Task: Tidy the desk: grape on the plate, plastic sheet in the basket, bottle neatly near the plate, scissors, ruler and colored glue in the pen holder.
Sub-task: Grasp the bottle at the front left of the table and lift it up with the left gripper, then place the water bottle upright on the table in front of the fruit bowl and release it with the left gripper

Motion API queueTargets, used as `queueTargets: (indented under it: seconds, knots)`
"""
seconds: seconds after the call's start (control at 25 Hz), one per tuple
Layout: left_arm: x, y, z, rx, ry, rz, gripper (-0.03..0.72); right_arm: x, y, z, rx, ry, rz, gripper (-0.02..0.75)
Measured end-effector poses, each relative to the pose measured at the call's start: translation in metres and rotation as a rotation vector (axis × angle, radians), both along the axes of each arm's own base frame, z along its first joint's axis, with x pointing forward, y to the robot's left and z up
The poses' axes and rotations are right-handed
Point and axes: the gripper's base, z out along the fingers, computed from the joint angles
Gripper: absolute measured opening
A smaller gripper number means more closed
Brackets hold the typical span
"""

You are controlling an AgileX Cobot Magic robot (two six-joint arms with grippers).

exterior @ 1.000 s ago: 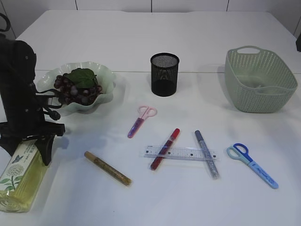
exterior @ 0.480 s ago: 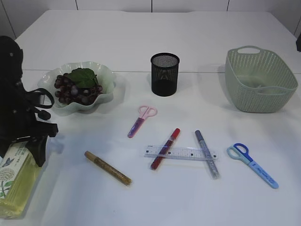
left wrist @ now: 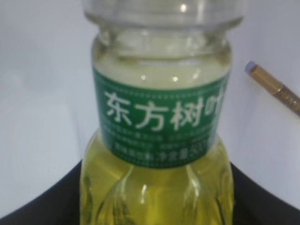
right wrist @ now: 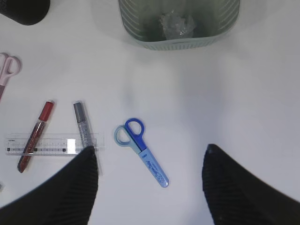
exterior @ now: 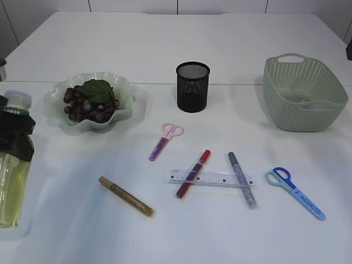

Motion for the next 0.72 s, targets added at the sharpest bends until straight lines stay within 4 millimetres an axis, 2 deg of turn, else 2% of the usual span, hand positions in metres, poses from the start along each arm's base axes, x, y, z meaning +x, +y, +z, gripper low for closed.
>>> queueTargets:
  seconds: [0.2,0.44,0.72]
  knots:
    - [-0.022,0.007,0.013,0.001,-0.187,-0.018,0.436,0.0,0.0,0.0,0.0,0.0,0.0,0.542]
    - [-0.046,0.012,-0.001,-0.014,-0.311,-0.027,0.436,0.0,0.0,0.0,0.0,0.0,0.0,0.542]
    - [-0.048,0.012,-0.006,-0.025,-0.366,-0.027,0.436,-0.004,-0.003,0.004,-0.039,-0.014,-0.004,0.542]
